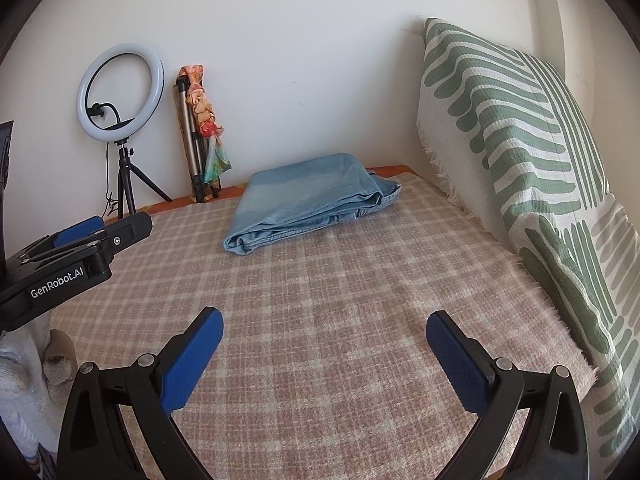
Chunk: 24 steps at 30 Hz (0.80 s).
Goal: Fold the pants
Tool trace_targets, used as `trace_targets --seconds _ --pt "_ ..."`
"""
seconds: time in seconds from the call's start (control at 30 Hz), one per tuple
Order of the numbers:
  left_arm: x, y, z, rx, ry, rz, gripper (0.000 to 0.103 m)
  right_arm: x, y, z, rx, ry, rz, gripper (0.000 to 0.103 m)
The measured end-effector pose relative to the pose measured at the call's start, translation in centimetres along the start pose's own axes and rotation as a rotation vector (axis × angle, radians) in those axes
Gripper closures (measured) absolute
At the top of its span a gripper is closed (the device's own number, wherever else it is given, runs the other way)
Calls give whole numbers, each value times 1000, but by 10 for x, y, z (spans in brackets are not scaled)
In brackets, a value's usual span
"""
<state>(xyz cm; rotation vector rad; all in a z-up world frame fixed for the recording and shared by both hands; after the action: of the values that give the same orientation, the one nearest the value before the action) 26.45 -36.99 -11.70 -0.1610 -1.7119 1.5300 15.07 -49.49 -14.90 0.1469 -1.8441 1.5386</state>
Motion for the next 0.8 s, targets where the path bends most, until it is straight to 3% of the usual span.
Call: trace_targets --seconds 0.8 --pt "-10 11 11 -55 -17 -45 18 -1 1 11 -26 27 -5 0"
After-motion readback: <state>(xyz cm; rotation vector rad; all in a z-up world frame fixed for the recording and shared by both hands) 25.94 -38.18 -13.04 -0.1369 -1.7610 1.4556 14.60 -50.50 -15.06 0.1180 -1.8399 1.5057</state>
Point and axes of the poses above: each gripper's, at about its wrist camera, not at the fingertips, and x roughly against the way its jaws point, z to its right, y to its underside, the point moved 10 cm from there along -x, roughly the way its jaws point, and after that the axes turned 9 degrees about y, right-handed, at the moved point
